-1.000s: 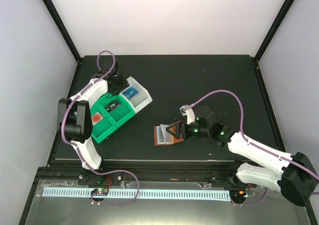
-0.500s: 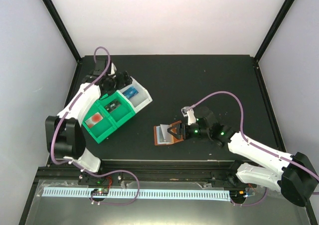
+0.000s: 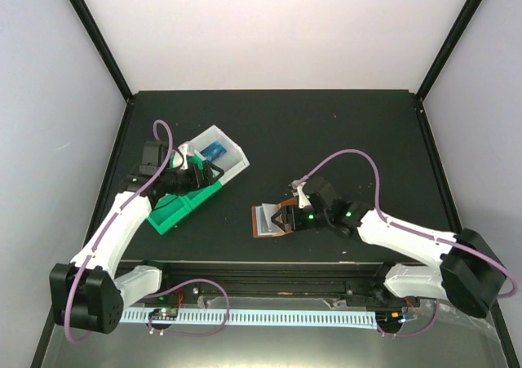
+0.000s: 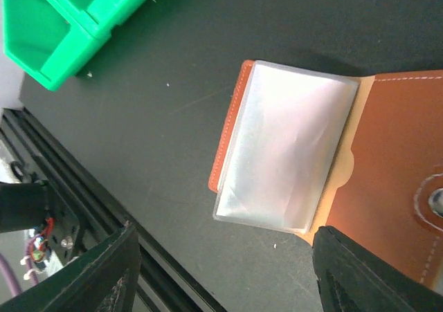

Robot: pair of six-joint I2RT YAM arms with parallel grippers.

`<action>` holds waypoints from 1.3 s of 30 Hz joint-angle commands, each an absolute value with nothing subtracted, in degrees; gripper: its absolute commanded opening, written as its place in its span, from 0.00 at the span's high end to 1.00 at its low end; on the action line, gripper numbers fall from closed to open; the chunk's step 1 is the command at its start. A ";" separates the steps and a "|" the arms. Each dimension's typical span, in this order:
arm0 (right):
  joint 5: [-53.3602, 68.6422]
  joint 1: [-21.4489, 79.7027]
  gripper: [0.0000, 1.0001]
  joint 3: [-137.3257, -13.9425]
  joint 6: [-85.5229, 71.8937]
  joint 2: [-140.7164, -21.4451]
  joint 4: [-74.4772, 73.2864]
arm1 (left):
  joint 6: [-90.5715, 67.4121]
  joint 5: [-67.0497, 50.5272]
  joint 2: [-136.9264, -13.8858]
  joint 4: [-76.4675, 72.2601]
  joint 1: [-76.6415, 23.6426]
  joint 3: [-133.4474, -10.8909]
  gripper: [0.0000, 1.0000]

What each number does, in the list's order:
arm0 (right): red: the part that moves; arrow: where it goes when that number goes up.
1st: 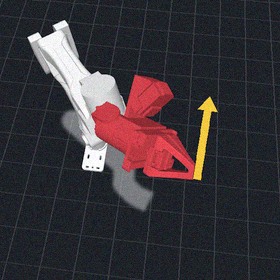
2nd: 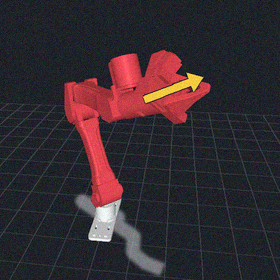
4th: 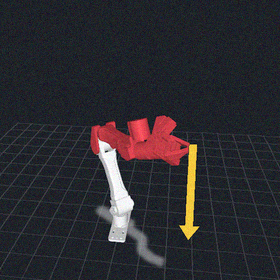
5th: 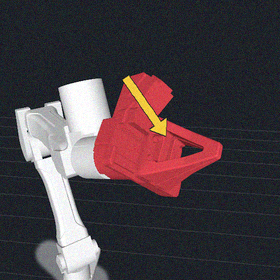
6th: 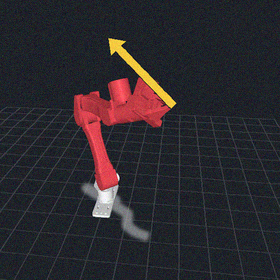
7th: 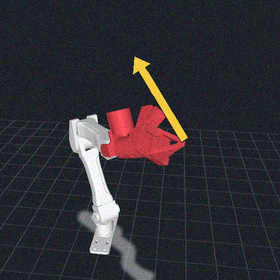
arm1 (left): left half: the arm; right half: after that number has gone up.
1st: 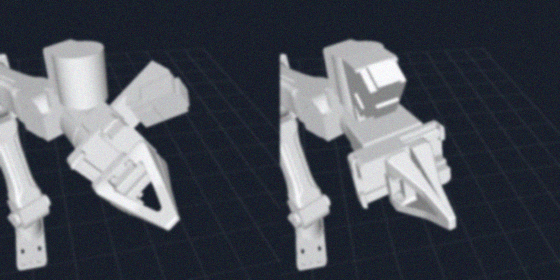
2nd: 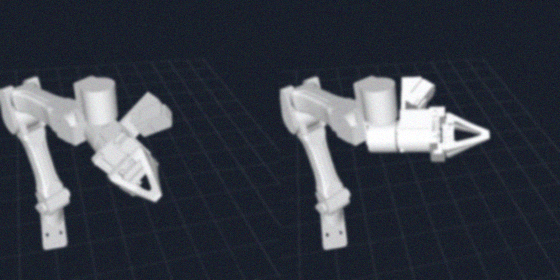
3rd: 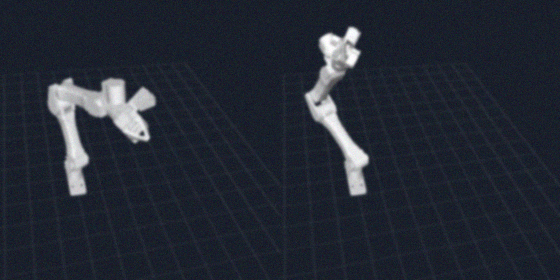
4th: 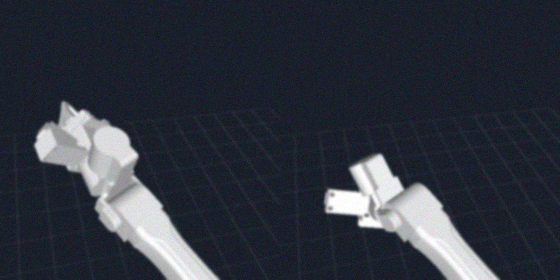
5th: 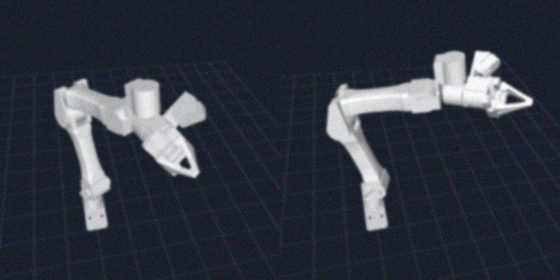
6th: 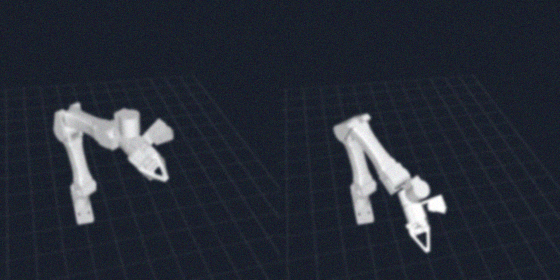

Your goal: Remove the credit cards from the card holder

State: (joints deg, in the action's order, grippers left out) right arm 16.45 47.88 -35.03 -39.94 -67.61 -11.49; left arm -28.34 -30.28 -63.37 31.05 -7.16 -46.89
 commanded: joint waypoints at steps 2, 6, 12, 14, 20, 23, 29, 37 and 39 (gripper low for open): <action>9.68 51.31 0.30 -39.56 -40.48 -72.92 -13.27 | -25.75 -37.38 -57.86 30.71 -7.63 -43.09 0.01; 5.32 53.86 0.30 -42.38 -40.30 -76.45 -15.00 | -25.95 -38.96 -52.85 30.84 -7.73 -39.40 0.01; 1.80 55.57 0.24 -47.85 -38.39 -83.15 -18.66 | -26.69 -38.95 -47.00 30.85 -7.87 -34.74 0.01; -0.90 56.09 0.24 -49.92 -37.79 -84.70 -21.01 | -27.33 -39.55 -45.73 30.32 -8.00 -33.57 0.01; -7.00 57.29 0.25 -54.04 -36.69 -88.13 -25.78 | -28.47 -40.08 -43.61 29.39 -8.17 -32.02 0.01; -8.02 57.45 0.28 -55.29 -36.03 -89.60 -27.30 | -28.66 -40.42 -43.51 29.30 -8.18 -31.90 0.01; -8.03 57.48 0.30 -55.83 -35.78 -91.18 -27.11 | -29.45 -40.97 -43.09 28.66 -8.37 -30.98 0.01; -7.36 57.89 0.29 -55.56 -35.95 -93.11 -25.64 | -30.41 -39.83 -43.24 29.01 -9.63 -29.83 0.01; -7.72 58.09 0.28 -55.66 -35.88 -93.48 -25.49 | -30.92 -39.58 -43.20 28.48 -9.96 -29.44 0.01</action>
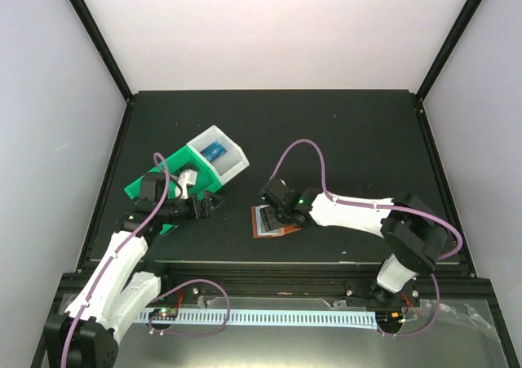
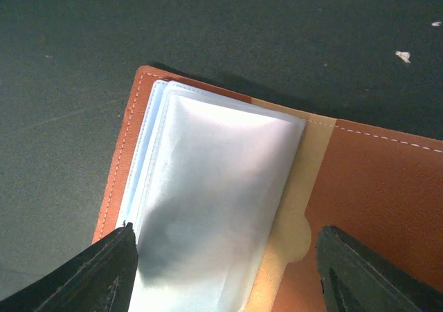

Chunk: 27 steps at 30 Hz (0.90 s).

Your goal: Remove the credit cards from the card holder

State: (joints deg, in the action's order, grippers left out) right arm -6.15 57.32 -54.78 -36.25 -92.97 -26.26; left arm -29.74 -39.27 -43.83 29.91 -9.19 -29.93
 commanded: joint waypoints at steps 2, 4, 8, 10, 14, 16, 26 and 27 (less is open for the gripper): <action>-9.05 58.18 0.28 -56.03 -35.78 -94.00 -26.28 | -31.46 -39.49 -43.09 27.59 -10.30 -29.00 0.01; -10.09 58.18 0.27 -56.41 -35.58 -94.48 -27.02 | -31.81 -39.06 -43.19 26.99 -10.73 -28.68 0.01; -8.97 58.57 0.27 -56.34 -34.93 -94.40 -25.87 | -31.82 -38.32 -44.29 26.87 -11.46 -28.22 0.01; -8.71 59.37 0.26 -56.53 -34.46 -94.72 -24.99 | -32.36 -37.72 -44.35 27.19 -11.63 -28.26 0.02; -10.38 60.77 0.23 -57.99 -34.16 -96.41 -25.83 | -34.43 -36.58 -41.91 26.23 -12.35 -28.26 0.02; -11.73 61.03 0.23 -58.65 -34.15 -96.97 -26.53 | -34.86 -36.08 -40.83 26.26 -12.47 -28.37 0.02; -20.74 61.07 0.40 -58.69 -34.72 -96.03 -30.45 | -36.61 -35.28 -39.92 25.30 -13.55 -26.63 0.03; -21.09 61.08 0.44 -58.49 -34.84 -95.51 -30.54 | -36.73 -35.02 -39.99 25.26 -13.80 -26.49 0.03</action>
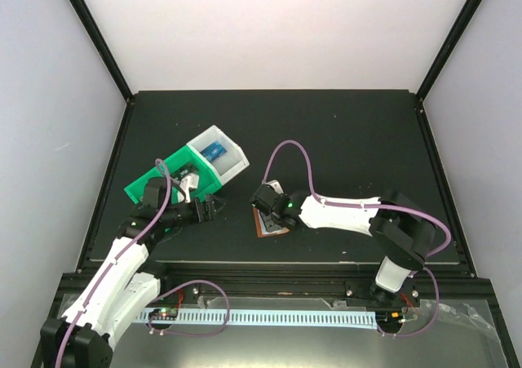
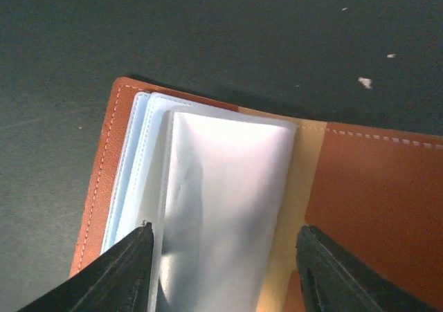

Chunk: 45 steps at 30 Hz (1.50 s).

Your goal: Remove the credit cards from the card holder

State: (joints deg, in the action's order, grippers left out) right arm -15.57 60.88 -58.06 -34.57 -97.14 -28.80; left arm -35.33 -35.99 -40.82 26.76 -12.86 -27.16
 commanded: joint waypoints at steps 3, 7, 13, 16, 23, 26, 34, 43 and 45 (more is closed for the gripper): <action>-21.57 61.08 0.51 -57.71 -34.93 -94.11 -30.48 | -37.23 -34.82 -40.39 24.65 -14.43 -25.92 0.05; -22.16 61.00 0.62 -55.54 -35.41 -92.11 -29.17 | -38.07 -34.80 -41.01 23.02 -15.64 -25.28 0.10; -23.24 60.23 0.81 -52.20 -35.48 -89.96 -27.20 | -38.91 -33.79 -42.24 21.74 -17.58 -25.22 0.15; -23.75 59.14 0.83 -51.06 -34.93 -89.57 -26.65 | -39.24 -33.26 -42.58 21.48 -18.45 -25.39 0.17; -16.11 54.79 0.91 -43.40 -34.01 -85.42 -17.19 | -40.19 -32.57 -42.89 20.78 -20.21 -25.22 0.21; -13.40 54.41 0.99 -41.15 -34.16 -85.61 -13.94 | -40.43 -31.74 -43.38 20.28 -21.10 -25.31 0.24; -2.07 54.07 0.99 -35.25 -42.02 -87.85 -4.07 | -38.34 -31.91 -46.93 20.78 -21.71 -28.65 0.28; 2.08 54.05 0.99 -32.09 -48.61 -86.38 3.33 | -45.45 -34.88 -49.46 9.09 -25.69 -24.49 0.27; 2.19 54.05 0.99 -31.11 -50.08 -84.93 4.52 | -45.91 -33.14 -51.08 7.42 -27.37 -24.43 0.24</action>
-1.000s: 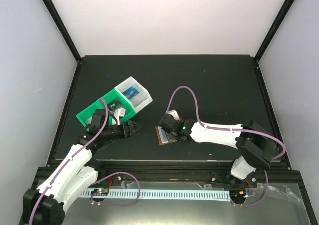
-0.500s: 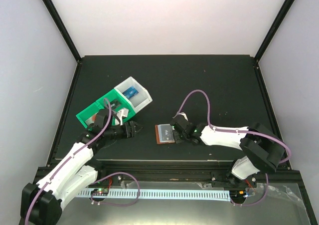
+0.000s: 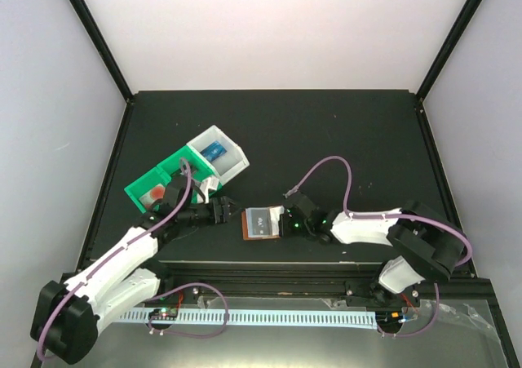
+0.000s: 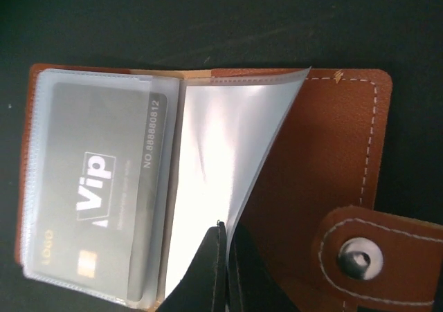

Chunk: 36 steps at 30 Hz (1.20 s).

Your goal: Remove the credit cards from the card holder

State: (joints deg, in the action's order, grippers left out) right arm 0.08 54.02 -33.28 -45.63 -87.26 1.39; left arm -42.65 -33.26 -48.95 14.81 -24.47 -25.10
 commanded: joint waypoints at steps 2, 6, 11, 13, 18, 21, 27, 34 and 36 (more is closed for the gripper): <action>2.81 54.05 0.99 -30.02 -51.37 -83.81 6.13 | -47.12 -32.41 -53.82 5.37 -28.04 -24.23 0.22; 4.36 54.38 0.99 -27.65 -53.51 -83.06 9.58 | -49.59 -34.64 -59.47 -4.42 -30.11 -23.74 0.16; 4.67 54.43 0.99 -25.84 -54.51 -83.58 10.57 | -48.86 -32.89 -65.18 -6.59 -32.96 -26.66 0.09; 5.24 54.48 0.99 -25.31 -54.96 -83.32 11.34 | -49.49 -32.67 -67.13 -7.71 -33.95 -26.85 0.09; 5.88 54.45 0.99 -24.89 -55.17 -82.89 11.80 | -50.96 -30.89 -70.04 -10.62 -35.40 -25.30 0.09; 5.53 54.49 0.99 -24.67 -55.03 -82.59 11.78 | -51.41 -31.54 -71.81 -13.27 -35.85 -24.41 0.08; 5.46 54.49 0.99 -23.80 -55.23 -82.16 12.44 | -50.35 -31.64 -74.59 -14.02 -36.03 -23.69 0.08; 5.36 54.48 0.99 -23.63 -55.44 -82.06 12.66 | -49.85 -31.24 -73.74 -10.70 -36.20 -23.06 0.06; 5.44 54.49 0.99 -23.58 -55.65 -82.26 12.88 | -49.93 -31.13 -71.91 -10.07 -36.25 -22.69 0.06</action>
